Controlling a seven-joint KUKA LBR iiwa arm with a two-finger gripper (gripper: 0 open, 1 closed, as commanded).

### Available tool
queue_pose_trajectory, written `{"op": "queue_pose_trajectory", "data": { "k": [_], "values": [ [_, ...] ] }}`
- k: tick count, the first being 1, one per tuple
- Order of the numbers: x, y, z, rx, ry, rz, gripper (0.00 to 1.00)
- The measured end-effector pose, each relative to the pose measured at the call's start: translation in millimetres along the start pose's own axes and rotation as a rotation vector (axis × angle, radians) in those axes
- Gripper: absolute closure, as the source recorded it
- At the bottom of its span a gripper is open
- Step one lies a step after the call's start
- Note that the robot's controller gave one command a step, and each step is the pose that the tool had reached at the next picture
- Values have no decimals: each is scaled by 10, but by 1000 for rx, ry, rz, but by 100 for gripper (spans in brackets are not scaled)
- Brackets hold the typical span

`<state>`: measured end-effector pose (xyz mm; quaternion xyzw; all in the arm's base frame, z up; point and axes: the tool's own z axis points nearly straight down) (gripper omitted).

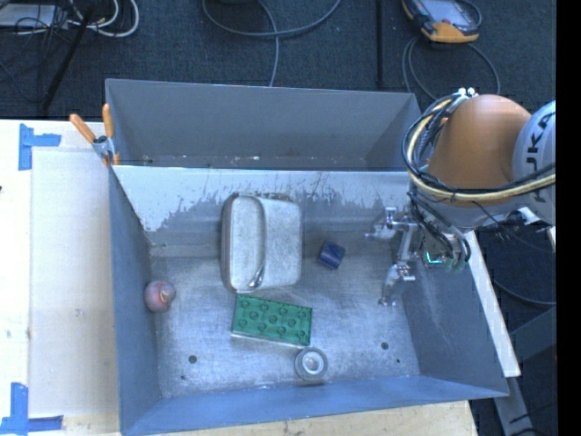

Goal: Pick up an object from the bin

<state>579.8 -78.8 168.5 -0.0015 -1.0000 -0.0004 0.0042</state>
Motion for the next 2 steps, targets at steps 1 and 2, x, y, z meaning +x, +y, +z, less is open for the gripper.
{"op": "queue_pose_trajectory", "data": {
  "k": [1,2],
  "values": [
    [-28,1323,958,6,-7,-38,0],
    [311,1116,689,1,-6,116,0]
  ]
}}
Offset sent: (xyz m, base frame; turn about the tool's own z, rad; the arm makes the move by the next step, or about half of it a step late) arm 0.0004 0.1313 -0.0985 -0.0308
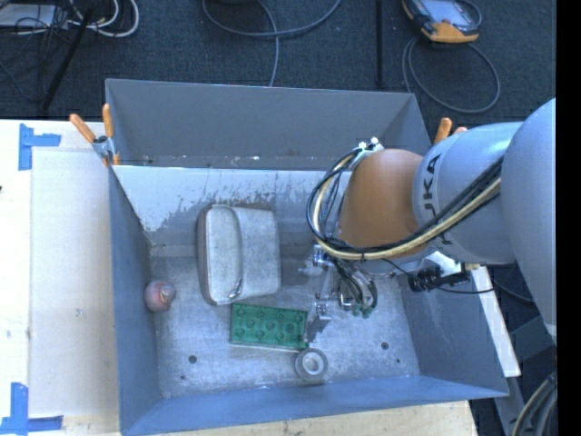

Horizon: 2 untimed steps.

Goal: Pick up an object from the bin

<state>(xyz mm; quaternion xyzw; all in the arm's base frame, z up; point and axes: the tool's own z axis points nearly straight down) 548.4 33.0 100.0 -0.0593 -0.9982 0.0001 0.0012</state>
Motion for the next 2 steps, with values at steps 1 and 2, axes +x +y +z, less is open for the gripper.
{"op": "queue_pose_trajectory", "data": {
  "k": [1,2],
  "values": [
    [247,467,-37,-2,2,165,0],
    [298,330,280,-5,-5,272,0]
  ]
}}
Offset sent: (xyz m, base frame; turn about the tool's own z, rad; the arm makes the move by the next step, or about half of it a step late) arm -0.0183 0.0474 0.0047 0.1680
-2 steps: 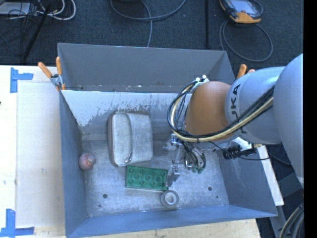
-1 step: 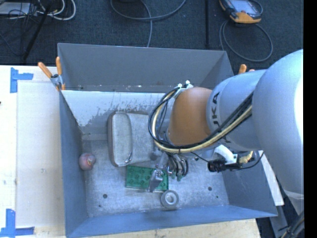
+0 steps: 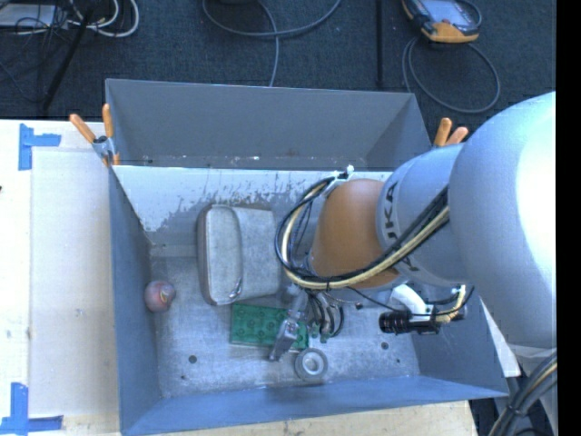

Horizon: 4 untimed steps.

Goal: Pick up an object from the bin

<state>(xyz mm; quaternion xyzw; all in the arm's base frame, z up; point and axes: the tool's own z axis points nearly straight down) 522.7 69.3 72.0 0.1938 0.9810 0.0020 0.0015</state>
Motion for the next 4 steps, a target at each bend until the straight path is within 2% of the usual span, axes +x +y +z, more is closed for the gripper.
{"op": "queue_pose_trajectory", "data": {
  "k": [1,2,3,4],
  "values": [
    [-2,9,-8,2,2,-5,0],
    [-8,13,-24,3,2,-7,100],
    [-20,22,-545,2,-1,-13,100],
    [-24,23,-769,4,2,-19,100]
  ]
}}
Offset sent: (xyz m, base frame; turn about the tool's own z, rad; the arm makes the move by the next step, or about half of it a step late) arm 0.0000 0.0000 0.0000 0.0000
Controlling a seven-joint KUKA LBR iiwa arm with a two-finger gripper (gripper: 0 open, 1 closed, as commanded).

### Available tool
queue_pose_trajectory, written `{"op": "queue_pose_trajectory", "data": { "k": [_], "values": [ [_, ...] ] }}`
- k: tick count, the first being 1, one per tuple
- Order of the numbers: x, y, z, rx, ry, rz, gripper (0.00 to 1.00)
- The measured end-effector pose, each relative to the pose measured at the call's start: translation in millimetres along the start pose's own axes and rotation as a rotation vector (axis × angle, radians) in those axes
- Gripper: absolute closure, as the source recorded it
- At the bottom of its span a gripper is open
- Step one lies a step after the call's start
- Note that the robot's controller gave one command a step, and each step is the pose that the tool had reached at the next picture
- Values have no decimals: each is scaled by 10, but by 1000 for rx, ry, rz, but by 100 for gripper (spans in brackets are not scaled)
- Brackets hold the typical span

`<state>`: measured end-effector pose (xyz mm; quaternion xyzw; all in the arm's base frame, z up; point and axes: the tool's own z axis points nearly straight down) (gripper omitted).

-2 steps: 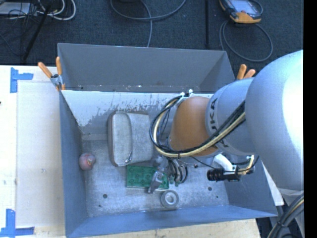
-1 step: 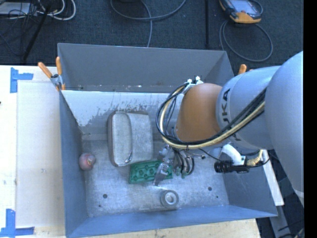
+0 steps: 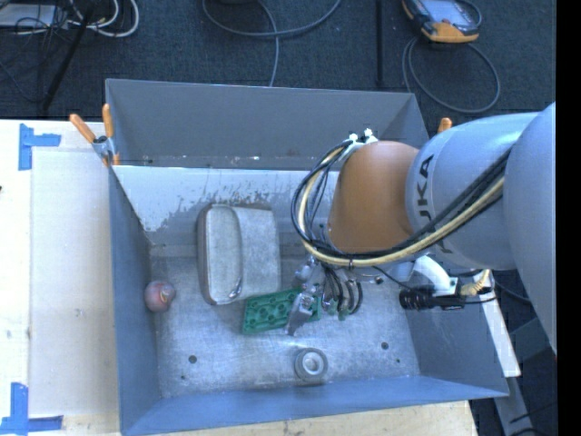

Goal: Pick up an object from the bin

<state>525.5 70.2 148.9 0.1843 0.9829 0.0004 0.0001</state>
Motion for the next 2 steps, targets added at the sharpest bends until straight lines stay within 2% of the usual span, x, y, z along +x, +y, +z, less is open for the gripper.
{"op": "queue_pose_trajectory", "data": {
  "k": [1,2],
  "values": [
    [-5,1,-236,0,0,-7,100],
    [-7,3,-280,1,0,-13,100]
  ]
}}
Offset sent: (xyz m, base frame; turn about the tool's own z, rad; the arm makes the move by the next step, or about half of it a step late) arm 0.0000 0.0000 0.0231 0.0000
